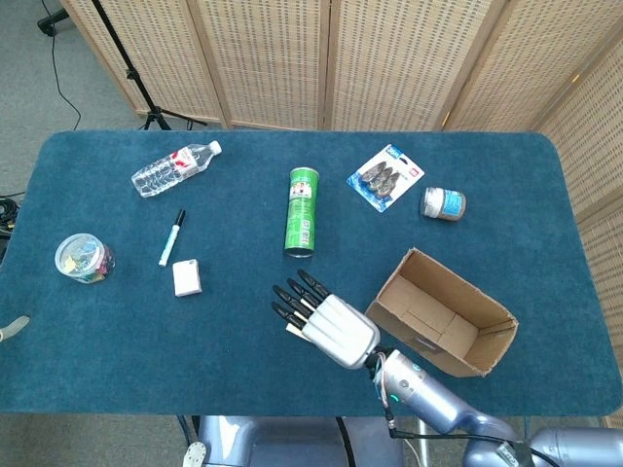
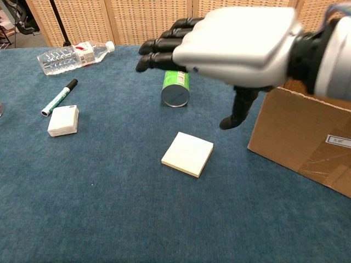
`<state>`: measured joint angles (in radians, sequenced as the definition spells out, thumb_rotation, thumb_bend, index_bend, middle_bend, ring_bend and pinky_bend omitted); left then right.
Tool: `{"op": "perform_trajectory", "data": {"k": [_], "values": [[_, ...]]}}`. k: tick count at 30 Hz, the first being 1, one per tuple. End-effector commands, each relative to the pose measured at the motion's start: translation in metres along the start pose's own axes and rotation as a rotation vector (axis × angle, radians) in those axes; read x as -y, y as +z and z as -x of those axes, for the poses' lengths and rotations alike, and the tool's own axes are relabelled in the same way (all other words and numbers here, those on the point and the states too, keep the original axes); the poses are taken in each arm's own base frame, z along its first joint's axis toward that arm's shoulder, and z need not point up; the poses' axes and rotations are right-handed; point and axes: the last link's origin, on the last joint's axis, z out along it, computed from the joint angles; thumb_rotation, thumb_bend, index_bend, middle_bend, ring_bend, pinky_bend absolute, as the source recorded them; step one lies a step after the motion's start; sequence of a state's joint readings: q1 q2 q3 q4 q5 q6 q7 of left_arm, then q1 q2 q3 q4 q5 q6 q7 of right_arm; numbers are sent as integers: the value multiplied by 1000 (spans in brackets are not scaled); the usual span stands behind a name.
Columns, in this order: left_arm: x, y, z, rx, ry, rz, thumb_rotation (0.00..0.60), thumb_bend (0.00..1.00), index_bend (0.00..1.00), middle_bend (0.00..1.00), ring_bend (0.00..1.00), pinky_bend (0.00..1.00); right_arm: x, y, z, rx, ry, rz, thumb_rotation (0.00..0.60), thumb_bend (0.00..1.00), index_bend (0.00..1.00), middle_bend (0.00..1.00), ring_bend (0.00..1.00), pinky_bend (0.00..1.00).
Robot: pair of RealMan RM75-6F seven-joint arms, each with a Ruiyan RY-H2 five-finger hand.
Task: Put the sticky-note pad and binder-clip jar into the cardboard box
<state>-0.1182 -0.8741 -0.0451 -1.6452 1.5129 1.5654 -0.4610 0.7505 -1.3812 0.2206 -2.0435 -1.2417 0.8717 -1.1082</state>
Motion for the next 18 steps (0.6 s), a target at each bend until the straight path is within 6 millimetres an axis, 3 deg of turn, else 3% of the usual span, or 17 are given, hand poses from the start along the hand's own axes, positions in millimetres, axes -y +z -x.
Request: {"op": "perform_trajectory", "data": {"k": [1, 8, 18], "values": [[0, -1, -1, 1, -2, 4, 600, 0, 0, 0, 0, 0, 36, 35, 12, 98, -67, -34, 600, 0, 3, 0, 0, 0], [2, 0, -1, 15, -8, 9, 600, 0, 0, 0, 0, 0, 44, 50, 21, 195, -144, -18, 600, 0, 3, 0, 0, 0], [1, 4, 3, 41, -2, 15, 600, 0, 0, 0, 0, 0, 29, 68, 42, 224, -255, -50, 600, 0, 3, 0, 0, 0]]}}
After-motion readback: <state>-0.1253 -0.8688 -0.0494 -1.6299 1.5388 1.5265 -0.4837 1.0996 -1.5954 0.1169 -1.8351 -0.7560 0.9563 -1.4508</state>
